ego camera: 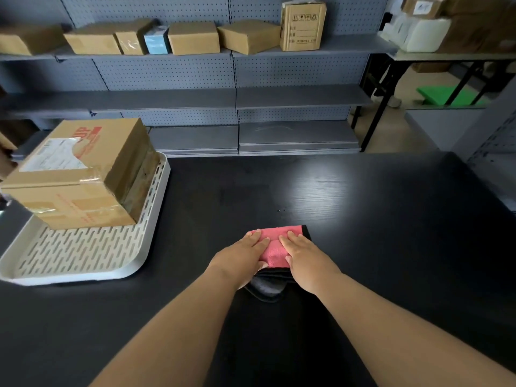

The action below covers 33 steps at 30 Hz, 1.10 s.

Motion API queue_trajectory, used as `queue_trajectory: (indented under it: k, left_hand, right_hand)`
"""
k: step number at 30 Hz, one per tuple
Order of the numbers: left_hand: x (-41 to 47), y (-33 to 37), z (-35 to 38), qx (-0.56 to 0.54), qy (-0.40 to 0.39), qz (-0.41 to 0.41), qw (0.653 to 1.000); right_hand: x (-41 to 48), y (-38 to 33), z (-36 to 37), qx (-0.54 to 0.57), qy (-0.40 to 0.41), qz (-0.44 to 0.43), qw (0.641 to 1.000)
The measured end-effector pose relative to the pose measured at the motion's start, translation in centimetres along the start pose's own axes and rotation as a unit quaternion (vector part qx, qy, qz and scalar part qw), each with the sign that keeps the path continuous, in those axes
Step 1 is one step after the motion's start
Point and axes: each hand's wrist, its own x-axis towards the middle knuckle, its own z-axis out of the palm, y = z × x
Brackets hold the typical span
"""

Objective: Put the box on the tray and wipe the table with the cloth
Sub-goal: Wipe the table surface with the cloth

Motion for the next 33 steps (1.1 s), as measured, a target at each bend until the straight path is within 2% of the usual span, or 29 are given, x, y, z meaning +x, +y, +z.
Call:
queue_trajectory:
  k: [16,33]
  left_hand:
    - [10.1,-7.3,-6.0,0.006,-0.006,0.001,1.0]
    - [12.3,-14.5,-8.1,-0.016,0.006,-0.032,0.999]
  right_hand:
    - [13.1,-1.3,-5.1,-0.008,0.004,0.007,1.0]
    - [20.3,-5.8,-6.2,-0.019,0.017,-0.014,1.0]
